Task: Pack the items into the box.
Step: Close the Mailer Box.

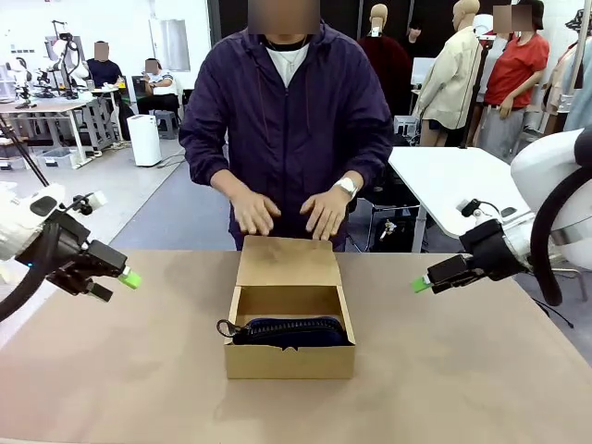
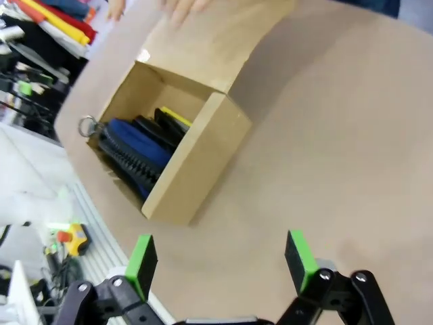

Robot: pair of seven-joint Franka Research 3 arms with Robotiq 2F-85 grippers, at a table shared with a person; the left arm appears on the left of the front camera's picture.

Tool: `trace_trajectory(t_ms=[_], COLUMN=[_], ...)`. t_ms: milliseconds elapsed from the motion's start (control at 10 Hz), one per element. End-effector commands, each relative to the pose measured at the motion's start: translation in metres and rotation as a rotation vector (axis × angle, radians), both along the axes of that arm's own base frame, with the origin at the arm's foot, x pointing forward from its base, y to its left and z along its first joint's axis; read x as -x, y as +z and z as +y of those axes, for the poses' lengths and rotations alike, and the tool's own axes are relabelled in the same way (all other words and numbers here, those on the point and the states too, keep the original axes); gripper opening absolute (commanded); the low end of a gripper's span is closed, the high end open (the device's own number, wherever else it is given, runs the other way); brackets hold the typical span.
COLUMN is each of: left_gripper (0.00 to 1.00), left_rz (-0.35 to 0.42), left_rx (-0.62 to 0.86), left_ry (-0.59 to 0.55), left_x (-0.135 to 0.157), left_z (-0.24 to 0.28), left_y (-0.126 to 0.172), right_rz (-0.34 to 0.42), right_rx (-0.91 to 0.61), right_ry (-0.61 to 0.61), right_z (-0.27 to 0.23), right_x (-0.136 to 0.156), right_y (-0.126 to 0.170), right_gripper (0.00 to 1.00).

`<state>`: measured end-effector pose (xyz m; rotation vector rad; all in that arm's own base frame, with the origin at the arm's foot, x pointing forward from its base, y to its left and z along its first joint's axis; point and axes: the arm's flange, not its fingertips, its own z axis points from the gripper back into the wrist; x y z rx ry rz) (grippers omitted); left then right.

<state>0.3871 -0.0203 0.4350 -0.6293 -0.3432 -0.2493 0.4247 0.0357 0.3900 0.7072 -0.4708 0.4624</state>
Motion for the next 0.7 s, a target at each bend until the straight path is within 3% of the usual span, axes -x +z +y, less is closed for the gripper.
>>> trace_trajectory(t_ms=[0, 300, 400, 600], left_gripper=[1.0, 1.0, 1.0, 1.0], left_rz=[-0.028, -0.03, -0.098, -0.199], left_rx=[-0.033, -0.02, 0.1, 0.29], left_ry=[0.006, 0.001, 0.048, 0.065], left_x=[0.018, 0.005, -0.041, -0.108], left_z=[0.009, 0.006, -0.003, -0.005], left_y=[0.022, 0.016, 0.011, -0.016], right_rz=[-0.019, -0.002, 0.007, -0.062], right_rx=[0.017, 0.002, -0.037, -0.108], right_ry=[0.006, 0.003, 0.059, 0.056], right_z=[0.003, -0.001, 0.012, 0.025], right_x=[0.003, 0.001, -0.036, -0.083], right_y=[0.006, 0.001, -0.011, -0.03], right_gripper=[1.0, 1.0, 1.0, 1.0])
